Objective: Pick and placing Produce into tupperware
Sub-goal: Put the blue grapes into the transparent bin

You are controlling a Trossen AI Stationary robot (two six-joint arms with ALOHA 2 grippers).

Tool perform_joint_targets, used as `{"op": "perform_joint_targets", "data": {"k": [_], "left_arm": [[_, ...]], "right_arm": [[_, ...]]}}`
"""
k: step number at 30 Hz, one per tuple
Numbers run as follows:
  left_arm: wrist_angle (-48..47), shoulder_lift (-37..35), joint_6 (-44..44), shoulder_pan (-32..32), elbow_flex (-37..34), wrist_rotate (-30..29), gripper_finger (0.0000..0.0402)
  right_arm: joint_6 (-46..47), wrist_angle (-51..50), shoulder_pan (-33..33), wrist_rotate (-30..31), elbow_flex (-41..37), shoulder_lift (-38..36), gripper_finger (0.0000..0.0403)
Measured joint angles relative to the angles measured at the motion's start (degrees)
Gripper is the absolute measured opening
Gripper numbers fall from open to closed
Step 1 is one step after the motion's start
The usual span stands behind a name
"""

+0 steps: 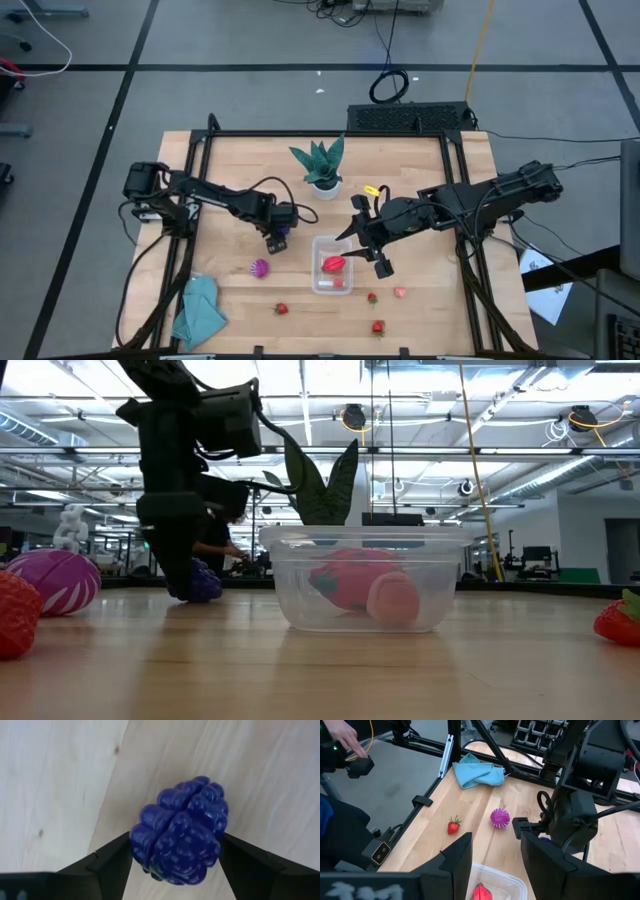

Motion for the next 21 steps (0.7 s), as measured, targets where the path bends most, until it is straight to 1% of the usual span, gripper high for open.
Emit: {"op": "perform_joint_targets", "data": {"k": [12, 21], "left_arm": [[0.1, 0.0, 0.1, 0.0, 0.0, 0.3, 0.0237], [0.1, 0.0, 0.2, 0.0, 0.0, 0.2, 0.0233]], "right_arm": [[0.0, 0.0, 0.0, 0.0, 0.0, 0.0, 0.0160], [0.1, 0.0, 0.0, 0.0, 0.0, 0.0, 0.0160]]}}
